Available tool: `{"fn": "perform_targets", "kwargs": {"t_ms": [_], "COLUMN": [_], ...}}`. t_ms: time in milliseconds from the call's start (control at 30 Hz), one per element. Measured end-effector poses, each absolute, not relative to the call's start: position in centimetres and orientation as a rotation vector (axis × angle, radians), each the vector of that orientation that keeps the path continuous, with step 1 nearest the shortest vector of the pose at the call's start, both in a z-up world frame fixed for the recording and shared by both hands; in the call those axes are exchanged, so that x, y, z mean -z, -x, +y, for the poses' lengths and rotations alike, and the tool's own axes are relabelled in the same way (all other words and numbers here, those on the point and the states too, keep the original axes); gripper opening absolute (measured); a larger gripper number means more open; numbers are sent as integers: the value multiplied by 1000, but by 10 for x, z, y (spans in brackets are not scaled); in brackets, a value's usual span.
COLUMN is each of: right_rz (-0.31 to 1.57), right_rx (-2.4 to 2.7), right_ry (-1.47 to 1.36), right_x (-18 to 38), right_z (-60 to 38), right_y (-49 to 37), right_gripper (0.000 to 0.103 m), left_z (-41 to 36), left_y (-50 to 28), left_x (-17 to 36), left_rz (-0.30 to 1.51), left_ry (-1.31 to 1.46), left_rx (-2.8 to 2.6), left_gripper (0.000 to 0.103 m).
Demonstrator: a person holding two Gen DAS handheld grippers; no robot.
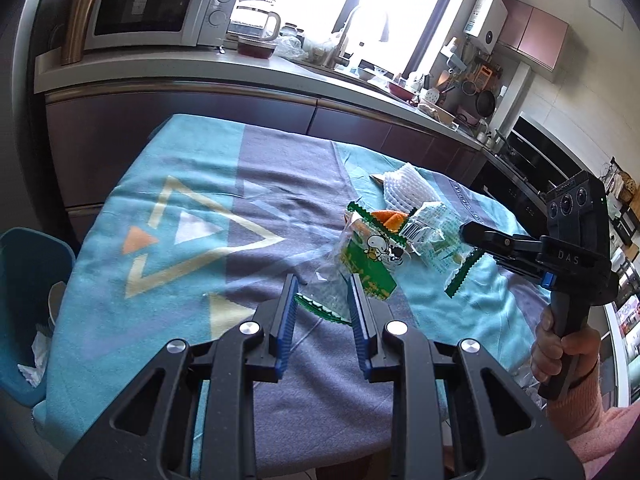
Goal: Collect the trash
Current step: 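Carry both wrappers to the teal bin and open both tools over it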
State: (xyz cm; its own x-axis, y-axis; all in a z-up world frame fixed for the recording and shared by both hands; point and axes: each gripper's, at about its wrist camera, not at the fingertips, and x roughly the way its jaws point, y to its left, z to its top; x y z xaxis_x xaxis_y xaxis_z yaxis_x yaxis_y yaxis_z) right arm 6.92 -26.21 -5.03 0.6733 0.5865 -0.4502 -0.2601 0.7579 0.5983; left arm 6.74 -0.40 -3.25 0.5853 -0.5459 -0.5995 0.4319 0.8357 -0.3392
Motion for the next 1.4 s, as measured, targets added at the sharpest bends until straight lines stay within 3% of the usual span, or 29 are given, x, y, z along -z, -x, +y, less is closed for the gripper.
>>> {"fn": "perform_targets", "kwargs": {"t_ms": [767,933,1033,1400], "right_rz": [786,806,816,894], "right_rx": [-804,-861,-891,-924], "right_ry": [-405,-377,-359,-309], "right_x": [45,42,42,60], "right_z": [-120,-89,-70,-25], "right_y": [-139,-149,-155,-161], "right_gripper": [6,6,6,6], "left_z": [159,198,218,229], "left_y": [-41,-37,-36,-48], "left_x": [32,36,39,80], "left_rz": [700,693,688,766], "left_ry": [339,385,411,479], "left_rx": [257,185,161,191], "left_gripper": [25,14,14,14]}}
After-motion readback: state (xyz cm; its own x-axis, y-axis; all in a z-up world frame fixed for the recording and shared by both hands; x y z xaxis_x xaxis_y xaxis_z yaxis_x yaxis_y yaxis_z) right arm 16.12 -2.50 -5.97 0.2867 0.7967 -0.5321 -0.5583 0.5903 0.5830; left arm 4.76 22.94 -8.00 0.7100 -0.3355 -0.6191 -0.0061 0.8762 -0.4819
